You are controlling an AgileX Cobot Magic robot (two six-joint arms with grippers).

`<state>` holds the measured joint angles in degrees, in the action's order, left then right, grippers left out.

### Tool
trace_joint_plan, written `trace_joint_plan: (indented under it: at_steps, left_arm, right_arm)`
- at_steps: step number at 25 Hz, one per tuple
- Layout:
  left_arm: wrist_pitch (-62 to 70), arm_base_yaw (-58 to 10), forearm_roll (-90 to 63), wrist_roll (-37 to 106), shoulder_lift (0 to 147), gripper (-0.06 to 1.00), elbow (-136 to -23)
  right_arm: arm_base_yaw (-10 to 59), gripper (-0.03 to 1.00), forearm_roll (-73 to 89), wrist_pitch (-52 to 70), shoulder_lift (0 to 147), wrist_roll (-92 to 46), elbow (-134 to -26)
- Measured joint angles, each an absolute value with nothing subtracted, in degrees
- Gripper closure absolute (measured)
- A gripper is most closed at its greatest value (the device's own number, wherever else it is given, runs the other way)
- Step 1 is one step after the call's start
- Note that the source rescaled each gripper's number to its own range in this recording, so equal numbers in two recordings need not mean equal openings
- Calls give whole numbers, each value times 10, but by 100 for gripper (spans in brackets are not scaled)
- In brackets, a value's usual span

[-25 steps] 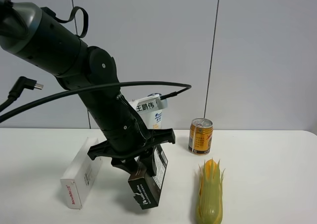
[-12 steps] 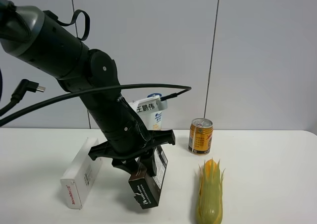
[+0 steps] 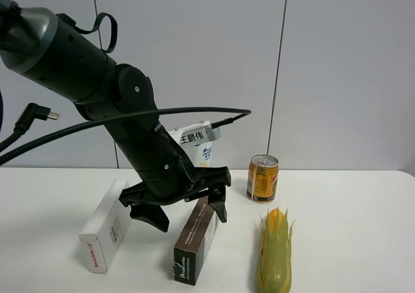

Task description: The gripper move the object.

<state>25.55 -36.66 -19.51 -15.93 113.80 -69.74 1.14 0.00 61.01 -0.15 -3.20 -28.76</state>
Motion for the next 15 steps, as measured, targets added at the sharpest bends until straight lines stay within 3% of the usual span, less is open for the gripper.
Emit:
trace_joint_plan:
  at_steps: [15]
  left_arm:
    - [251,-365,-121,-99,982,4,-697]
  right_arm:
    - [11,-3,0,610,-1,-32,-288]
